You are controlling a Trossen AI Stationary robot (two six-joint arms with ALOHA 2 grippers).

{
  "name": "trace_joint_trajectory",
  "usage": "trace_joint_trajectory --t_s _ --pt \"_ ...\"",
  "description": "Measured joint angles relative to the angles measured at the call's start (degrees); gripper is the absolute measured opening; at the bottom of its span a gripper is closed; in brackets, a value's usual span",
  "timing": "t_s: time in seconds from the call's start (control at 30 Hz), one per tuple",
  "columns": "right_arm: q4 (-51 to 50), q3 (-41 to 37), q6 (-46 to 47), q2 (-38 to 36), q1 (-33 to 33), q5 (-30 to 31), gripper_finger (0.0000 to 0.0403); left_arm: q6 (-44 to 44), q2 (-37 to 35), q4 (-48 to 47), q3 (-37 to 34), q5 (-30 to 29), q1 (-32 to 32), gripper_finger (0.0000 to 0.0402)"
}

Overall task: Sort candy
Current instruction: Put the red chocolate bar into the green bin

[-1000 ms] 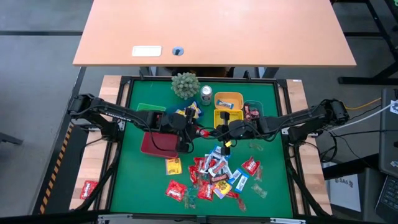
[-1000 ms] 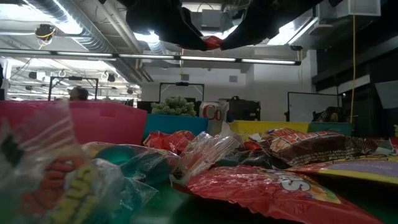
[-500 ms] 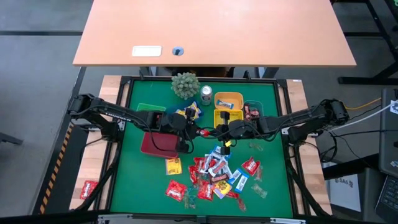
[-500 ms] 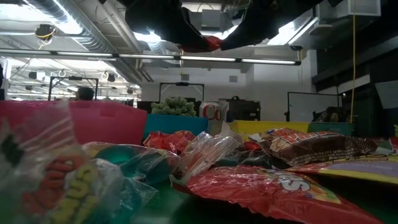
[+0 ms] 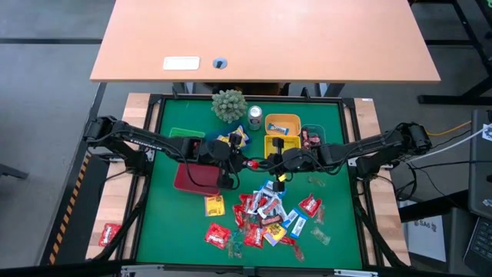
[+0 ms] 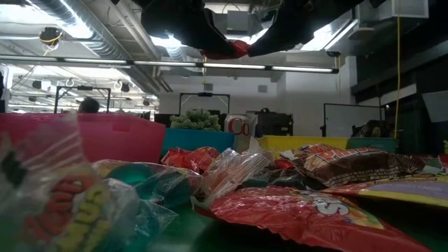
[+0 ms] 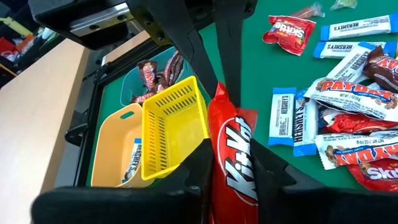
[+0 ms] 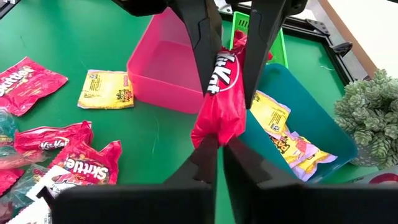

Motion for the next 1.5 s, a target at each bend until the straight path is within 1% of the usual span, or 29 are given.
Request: trace_joint_trajectory --t_s 0.1,0.23,0.3,0.4,0.5,0.73,0.87,1.0,1.17,1.3,1.5 --pt "-0.08 0.0 0.0 0.0 0.0 -0.18 0.0068 -0.31 0.0 0.0 0.0 -0.03 0.02 0.006" --pt "-0.28 0.0 -0.02 -0.07 0.05 -0.2 0.0121 -4.12 0.0 -0.51 0.0 -0.44 0.02 0.006" --pt "-1.5 0.0 -0.04 -0.49 0.07 -0.18 0.0138 -6.09 -0.25 -2.54 0.0 -1.38 0.07 0.006" --pt "-4.36 0.0 -0.04 -1.55 0.07 -0.18 0.0155 -9.48 -1.61 -8.23 0.01 -4.33 0.28 0.006" --pt "-8.07 0.0 -0.04 -2.67 0.07 -0.23 0.0159 -15.12 -3.29 -17.91 0.04 -6.43 1.09 0.006" --pt "-14.65 -0.04 -0.04 -3.26 0.07 -1.09 0.016 -33.11 -4.24 -43.95 0.04 -6.78 4.38 0.006" --pt "-16.24 -0.04 -0.04 -3.13 0.07 -1.36 0.016 -40.5 -3.94 -53.86 0.02 -8.03 5.64 0.006" --pt "-16.1 -0.04 -0.04 -3.13 0.07 -1.38 0.016 -44.61 -3.93 -58.45 0.02 -10.78 6.23 0.006" --pt "-17.73 -0.04 0.0 -3.13 0.07 -1.41 0.016 -46.65 -3.93 -65.73 0.02 -13.62 7.15 0.006" --pt "-18.61 -0.04 0.46 -3.13 0.07 -1.53 0.016 -47.79 -3.93 -70.88 0.02 -16.06 9.36 0.006" --pt "-18.82 -0.04 0.61 -3.13 0.07 -1.53 0.016 -47.84 -3.93 -71.67 0.02 -20.3 12.08 0.006"
